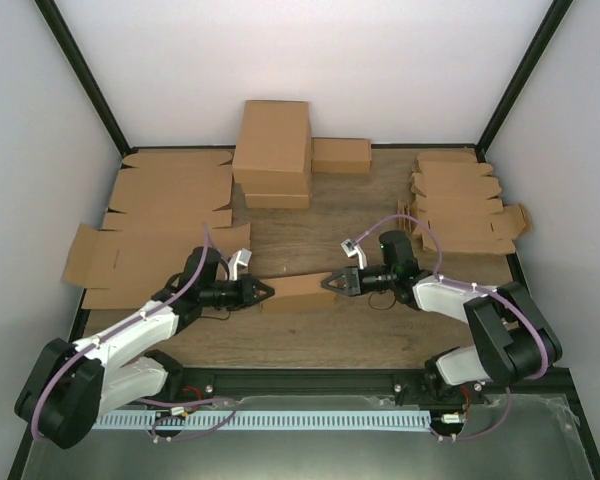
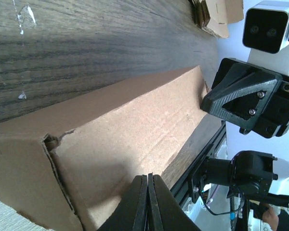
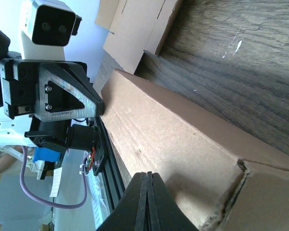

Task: Fold the paper box

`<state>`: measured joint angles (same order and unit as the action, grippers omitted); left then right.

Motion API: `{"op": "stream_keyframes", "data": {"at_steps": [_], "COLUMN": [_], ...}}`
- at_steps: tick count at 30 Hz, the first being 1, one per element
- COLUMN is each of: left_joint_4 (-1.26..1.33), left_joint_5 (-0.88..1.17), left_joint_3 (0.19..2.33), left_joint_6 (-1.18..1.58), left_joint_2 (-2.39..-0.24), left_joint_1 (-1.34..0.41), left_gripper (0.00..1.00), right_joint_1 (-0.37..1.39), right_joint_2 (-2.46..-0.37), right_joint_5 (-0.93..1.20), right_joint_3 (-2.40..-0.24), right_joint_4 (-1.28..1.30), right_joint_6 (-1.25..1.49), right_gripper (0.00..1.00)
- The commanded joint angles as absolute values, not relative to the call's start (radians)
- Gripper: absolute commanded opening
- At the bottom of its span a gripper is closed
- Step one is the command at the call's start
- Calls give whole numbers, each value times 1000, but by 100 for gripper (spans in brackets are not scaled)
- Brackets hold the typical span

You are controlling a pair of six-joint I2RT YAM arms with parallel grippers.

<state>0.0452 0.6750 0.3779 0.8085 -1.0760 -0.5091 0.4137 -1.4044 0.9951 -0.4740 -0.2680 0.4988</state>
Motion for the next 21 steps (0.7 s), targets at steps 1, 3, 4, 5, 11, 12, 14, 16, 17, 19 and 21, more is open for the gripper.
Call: {"op": "stream_keyframes", "data": {"at_steps": [1, 3, 4, 5, 11, 12, 14, 16, 17, 19, 21], "left_joint_4": [-84, -99, -101, -103, 40, 69, 103, 110, 110, 114, 148], "left_joint_5": [644, 668, 681, 685, 735, 740, 744, 739, 734, 724, 730], "left_joint_3": [443, 462, 463, 463, 349, 327, 295, 278, 272, 260, 241], "left_joint_6": [759, 750, 745, 738, 775, 783, 791, 788, 786, 787, 802], "left_joint_2": [-1055, -1047, -1046, -1049, -1091, -1099, -1113, -1118, -1116, -1111, -1111], "left_joint_1": [-486, -459, -444, -436, -427, -428, -428, -427, -427, -428, -428], "left_gripper": [4, 4, 4, 4, 4, 4, 4, 4, 4, 4, 4], "right_joint_1": [408, 408, 409, 408, 409, 409, 408, 408, 408, 409, 408], "right_joint_2": [-1354, -1332, -1324, -1321, -1386, -1402, -1442, -1465, -1471, -1471, -1467], "right_joint_5": [979, 981, 979, 979, 980, 979, 978, 977, 976, 970, 963], "right_joint_3": [-512, -544, -553, -559, -512, -498, -478, -466, -464, -463, -466], "right_joint_4": [-201, -169, -157, -149, -203, -225, -266, -292, -299, -304, -302], "right_joint_6": [489, 480, 477, 473, 467, 473, 482, 489, 489, 489, 490], "right_gripper": [1, 1, 1, 1, 1, 1, 1, 1, 1, 1, 1]}}
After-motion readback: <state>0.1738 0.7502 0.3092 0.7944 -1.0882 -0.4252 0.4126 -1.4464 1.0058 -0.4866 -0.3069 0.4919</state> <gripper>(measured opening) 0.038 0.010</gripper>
